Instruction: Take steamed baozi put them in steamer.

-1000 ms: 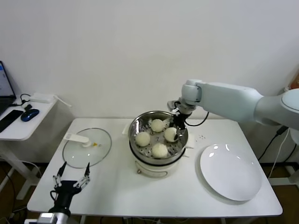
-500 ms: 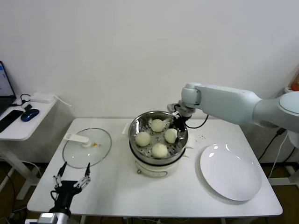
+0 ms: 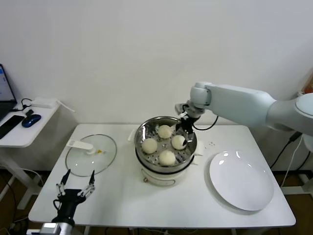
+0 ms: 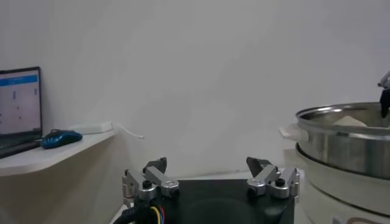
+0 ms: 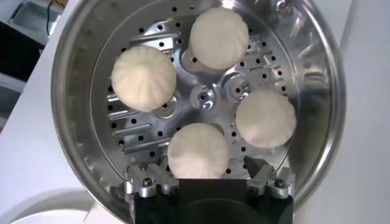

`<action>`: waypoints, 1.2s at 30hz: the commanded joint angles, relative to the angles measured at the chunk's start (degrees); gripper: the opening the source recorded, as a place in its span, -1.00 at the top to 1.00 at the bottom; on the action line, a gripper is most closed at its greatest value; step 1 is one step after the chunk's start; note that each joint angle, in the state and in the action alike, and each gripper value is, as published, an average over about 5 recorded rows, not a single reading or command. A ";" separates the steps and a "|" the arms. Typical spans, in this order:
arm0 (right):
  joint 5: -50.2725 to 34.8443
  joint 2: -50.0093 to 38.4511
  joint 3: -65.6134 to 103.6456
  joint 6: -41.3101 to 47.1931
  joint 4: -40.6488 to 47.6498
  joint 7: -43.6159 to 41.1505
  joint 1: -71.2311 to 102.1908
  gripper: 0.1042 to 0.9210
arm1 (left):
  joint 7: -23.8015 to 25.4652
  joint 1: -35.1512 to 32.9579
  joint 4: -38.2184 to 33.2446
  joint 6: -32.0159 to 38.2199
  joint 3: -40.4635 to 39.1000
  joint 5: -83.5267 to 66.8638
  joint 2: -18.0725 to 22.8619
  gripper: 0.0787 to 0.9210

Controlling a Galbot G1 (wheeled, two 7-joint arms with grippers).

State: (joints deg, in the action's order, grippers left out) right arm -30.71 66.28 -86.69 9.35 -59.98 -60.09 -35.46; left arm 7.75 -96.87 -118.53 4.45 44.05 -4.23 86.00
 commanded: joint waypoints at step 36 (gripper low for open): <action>9.04 -35.37 93.26 -7.82 -35.93 38.34 77.77 -0.76 | -1.48 -1.90 -1.42 2.15 -2.72 2.15 1.81 -0.77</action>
State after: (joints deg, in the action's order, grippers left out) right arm -25.97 33.82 -39.19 5.19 -85.18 -38.50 -3.34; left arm 6.41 -98.53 -119.73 6.40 41.39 -2.50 87.53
